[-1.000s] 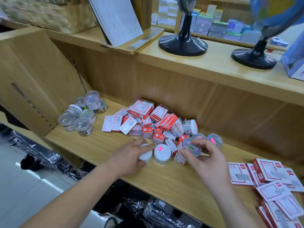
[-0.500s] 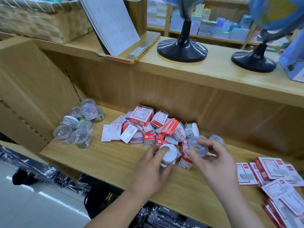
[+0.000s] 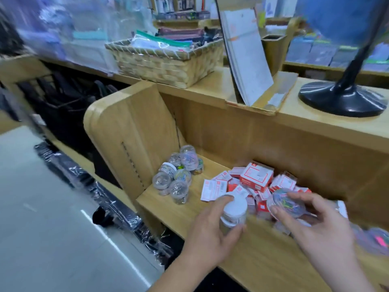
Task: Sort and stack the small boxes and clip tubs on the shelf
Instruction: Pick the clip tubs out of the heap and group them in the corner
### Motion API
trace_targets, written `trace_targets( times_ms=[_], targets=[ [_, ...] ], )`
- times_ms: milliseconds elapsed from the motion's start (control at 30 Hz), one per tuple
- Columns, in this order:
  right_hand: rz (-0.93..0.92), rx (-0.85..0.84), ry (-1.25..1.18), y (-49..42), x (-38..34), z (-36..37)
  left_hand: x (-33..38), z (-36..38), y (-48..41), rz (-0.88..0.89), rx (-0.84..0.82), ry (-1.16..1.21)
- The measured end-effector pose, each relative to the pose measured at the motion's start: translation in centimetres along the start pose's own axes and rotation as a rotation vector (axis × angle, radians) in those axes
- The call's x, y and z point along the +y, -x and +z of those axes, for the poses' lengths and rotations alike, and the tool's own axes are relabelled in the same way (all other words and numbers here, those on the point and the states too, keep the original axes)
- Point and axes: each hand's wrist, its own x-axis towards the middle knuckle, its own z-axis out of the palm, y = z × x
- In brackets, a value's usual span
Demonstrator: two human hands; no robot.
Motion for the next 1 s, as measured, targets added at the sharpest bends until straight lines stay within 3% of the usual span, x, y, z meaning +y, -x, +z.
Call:
trace_targets(
  times_ms=[133,267,600,767,867,1000],
  targets=[
    [0.022,-0.077,0.0,-2.6,-1.9,7.8,-4.8,-7.4,-3.9,-0.097,0.111,-0.074],
    [-0.018,-0.091,0.059,-6.0,-4.2,15.0,-9.8,-12.0,-7.0,-0.126,0.12,-0.162],
    [0.161,-0.101,0.536,-14.3,-0.3,24.0,-15.3,-12.6,-13.7,-0.138,0.01,-0.247],
    [0.196,-0.151,0.472,-14.4,1.4,25.7,-15.3,-12.2,-14.8,-0.095,-0.037,-0.412],
    [0.126,-0.139,0.398,-13.6,1.0,25.2,-15.1,-12.9,-14.7,-0.063,-0.066,-0.55],
    [0.047,-0.136,0.263,-12.2,-0.5,24.4,-15.1,-13.5,-14.8,-0.079,-0.068,-0.568]
  ],
)
